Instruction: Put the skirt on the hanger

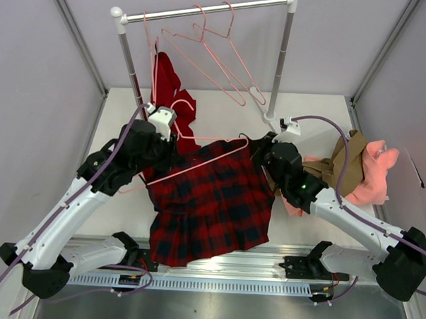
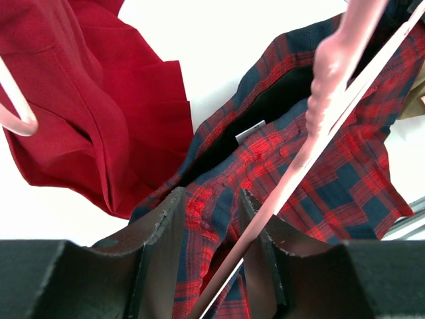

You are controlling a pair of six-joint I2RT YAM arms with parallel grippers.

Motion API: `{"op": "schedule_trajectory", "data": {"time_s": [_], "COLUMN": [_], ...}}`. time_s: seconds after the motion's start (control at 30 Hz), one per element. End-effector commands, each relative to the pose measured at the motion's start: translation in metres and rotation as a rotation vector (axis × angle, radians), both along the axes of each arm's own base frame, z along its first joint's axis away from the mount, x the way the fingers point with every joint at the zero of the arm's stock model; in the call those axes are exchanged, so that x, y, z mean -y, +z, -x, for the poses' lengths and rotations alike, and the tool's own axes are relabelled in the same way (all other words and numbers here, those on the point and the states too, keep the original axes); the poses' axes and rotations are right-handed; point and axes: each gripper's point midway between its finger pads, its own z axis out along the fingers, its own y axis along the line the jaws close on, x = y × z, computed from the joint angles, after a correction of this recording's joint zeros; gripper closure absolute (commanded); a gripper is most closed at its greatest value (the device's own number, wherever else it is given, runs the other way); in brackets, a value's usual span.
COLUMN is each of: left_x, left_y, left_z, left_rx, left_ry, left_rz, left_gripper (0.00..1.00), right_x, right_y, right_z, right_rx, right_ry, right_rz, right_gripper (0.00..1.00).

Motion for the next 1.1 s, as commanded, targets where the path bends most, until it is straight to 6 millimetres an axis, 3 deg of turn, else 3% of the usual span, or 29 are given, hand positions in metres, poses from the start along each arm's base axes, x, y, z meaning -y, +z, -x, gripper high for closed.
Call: {"op": "schedule_trajectory", "data": {"time_s": [0.0,0.4,0.63,1.07], "left_x": [-0.004,-0.005,0.002,0.011], "left_y": [0.02,0.03,0.026,0.049], "left_z": [-0.006,-0.015,-0.017,-0.02], "left_rx": [0.05,0.062,0.036,0.098], "left_ry": [0.025,0.053,0.036,0.046], "left_rz": [0.018,0.04,0.05,0.171], "left_gripper": [1.0,1.0,1.0,1.0], "right_x": [0.0,0.0,-0.011,-0.024], "right_y": [0.043,0.044,0.041,0.053], "right_z": [-0.003,0.0,0.004,0.011], "right_rx": [0.092,0.111,0.122,0.222], "right_ry": [-0.026,-0.027,0.01,0.065], "right_rz": [-0.123,-0.14,-0.169,-0.165], "right_gripper": [1.0,1.0,1.0,1.0]}}
